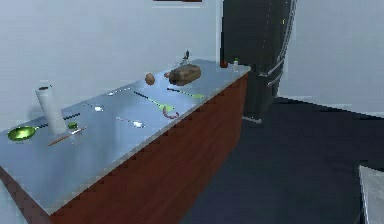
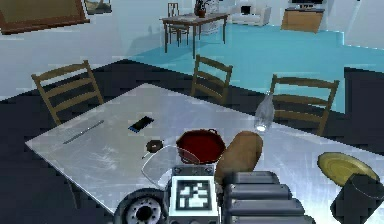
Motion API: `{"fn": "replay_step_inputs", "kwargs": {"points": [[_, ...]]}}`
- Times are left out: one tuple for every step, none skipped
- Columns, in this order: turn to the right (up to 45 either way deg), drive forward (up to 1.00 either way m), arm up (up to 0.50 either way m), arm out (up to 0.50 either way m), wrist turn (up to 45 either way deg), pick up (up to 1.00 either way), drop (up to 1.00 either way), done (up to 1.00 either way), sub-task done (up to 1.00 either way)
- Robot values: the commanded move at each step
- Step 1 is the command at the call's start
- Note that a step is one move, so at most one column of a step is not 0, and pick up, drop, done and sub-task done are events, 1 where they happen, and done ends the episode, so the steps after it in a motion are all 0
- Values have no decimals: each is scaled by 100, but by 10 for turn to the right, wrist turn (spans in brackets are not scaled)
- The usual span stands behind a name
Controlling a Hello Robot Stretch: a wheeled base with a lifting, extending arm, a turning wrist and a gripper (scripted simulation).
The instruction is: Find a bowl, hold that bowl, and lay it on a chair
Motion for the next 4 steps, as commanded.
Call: {"fn": "replay_step_inputs", "kwargs": {"points": [[0,0,0,18,0,0,0,0,0],[0,0,0,0,450,0,0,0,0],[0,0,0,0,450,0,0,0,0],[0,0,0,0,450,0,0,0,0]]}}
